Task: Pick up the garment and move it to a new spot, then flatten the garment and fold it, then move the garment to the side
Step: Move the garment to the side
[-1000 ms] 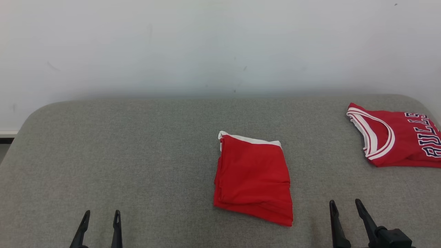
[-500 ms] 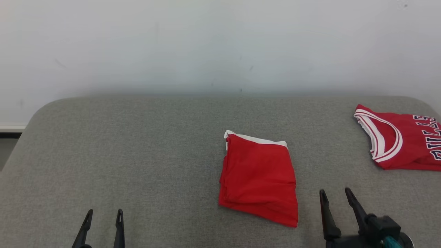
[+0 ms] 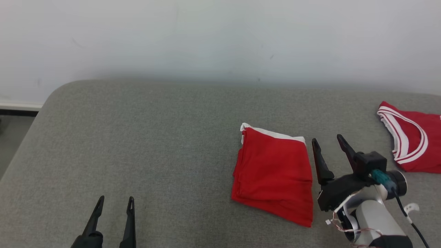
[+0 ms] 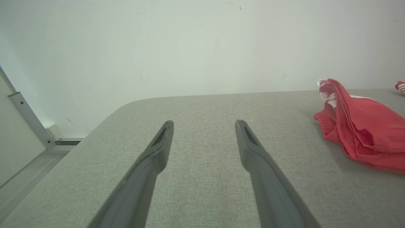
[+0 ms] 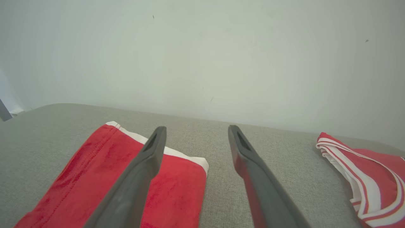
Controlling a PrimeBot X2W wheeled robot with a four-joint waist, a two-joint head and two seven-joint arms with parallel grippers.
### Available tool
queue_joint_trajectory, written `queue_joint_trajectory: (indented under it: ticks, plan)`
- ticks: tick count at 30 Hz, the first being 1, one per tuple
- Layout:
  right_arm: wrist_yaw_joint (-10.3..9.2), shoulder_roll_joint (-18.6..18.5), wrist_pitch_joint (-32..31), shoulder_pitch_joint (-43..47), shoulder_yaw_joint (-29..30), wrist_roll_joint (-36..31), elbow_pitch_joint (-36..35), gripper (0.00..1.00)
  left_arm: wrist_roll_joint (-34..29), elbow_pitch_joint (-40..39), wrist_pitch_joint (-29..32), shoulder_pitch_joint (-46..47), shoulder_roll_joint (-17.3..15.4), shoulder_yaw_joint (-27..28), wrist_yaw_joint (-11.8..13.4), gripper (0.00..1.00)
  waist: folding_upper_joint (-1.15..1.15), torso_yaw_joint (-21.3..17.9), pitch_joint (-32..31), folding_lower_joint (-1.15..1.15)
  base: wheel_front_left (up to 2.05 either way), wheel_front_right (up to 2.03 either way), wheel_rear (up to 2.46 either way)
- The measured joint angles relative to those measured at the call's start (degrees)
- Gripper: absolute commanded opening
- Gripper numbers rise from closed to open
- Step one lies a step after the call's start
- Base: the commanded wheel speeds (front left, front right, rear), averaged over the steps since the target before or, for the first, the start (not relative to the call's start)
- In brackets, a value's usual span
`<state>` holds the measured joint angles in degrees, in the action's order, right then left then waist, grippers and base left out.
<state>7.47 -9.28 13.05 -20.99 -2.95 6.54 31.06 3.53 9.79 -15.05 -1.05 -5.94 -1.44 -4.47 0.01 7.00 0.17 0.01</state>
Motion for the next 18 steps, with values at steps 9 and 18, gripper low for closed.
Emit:
queue_joint_trajectory:
  ticks: [9,18]
  plan:
    - [0.00,-2.09,-3.25,-9.77,-1.86,2.27,15.55,1.00,0.00,-0.19,0.00,2.25,1.03,-1.10,0.42,1.00,0.00,2.22,3.42,0.00,0.00,0.00,0.00]
    - [0.00,-1.55,-3.75,-14.97,-2.58,5.00,27.71,1.00,0.01,0.21,0.00,4.90,1.53,-1.49,0.19,1.00,0.00,3.58,7.10,0.00,0.00,0.00,0.00]
